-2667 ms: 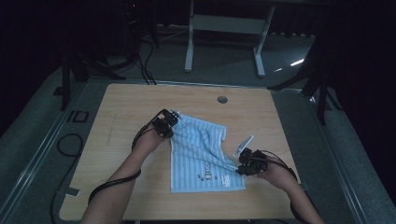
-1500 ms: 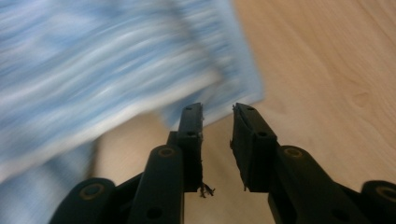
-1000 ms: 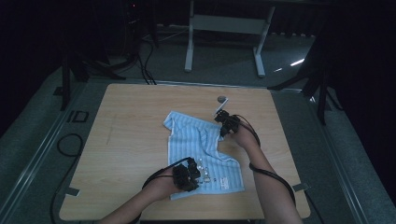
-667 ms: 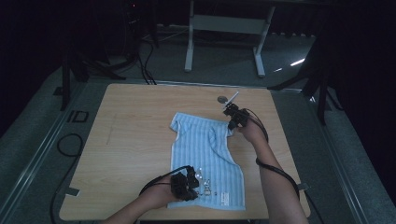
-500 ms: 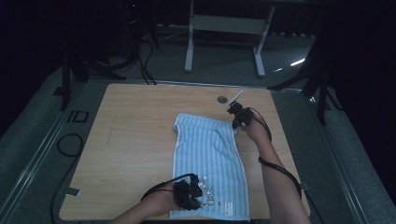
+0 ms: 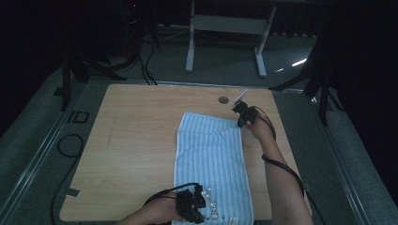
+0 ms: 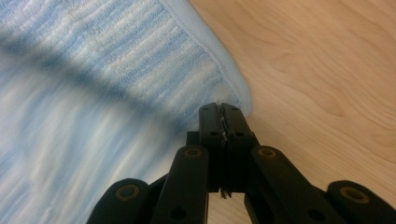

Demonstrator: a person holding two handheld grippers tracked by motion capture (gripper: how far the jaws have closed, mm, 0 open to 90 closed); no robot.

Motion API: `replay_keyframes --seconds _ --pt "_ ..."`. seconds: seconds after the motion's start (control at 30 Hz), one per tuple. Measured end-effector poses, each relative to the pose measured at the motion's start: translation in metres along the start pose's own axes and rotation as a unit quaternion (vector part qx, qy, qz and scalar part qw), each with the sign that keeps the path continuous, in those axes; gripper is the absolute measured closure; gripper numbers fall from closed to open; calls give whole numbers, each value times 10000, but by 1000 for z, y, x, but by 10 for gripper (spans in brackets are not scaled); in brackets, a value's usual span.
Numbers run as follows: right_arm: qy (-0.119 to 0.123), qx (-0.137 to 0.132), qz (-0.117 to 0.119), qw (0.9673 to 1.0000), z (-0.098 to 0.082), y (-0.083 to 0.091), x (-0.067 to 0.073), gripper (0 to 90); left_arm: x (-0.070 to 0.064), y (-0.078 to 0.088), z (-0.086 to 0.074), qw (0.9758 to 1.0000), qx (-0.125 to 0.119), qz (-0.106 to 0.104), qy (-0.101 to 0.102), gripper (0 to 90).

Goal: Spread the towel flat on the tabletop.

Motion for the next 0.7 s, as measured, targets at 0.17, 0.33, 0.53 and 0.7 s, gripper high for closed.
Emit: replay_keyframes --seconds 0.17,0.33,0.53,0.7 --pt "-248 -102 0 9996 -6 7 -17 764 -10 -1 7 9995 -51 -274 -132 793" --pt "-226 -214 34 9995 -11 15 -14 668 1 21 6 9993 -355 -89 32 743" --pt "88 -262 154 9995 -19 23 1 850 18 33 6 9970 -560 381 376 775" --pt "292 -14 357 9989 -16 4 17 883 25 17 20 9977 -475 320 369 775"
Point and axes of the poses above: each handheld gripper's, and its own axes: y roughly backward along the jaws, z roughly out of its top, x roughly to its left, the point moved 3 cm from there along -y, roughly forward along the jaws, and after that the axes turned 14 degrees about x, right-handed, at the moved point
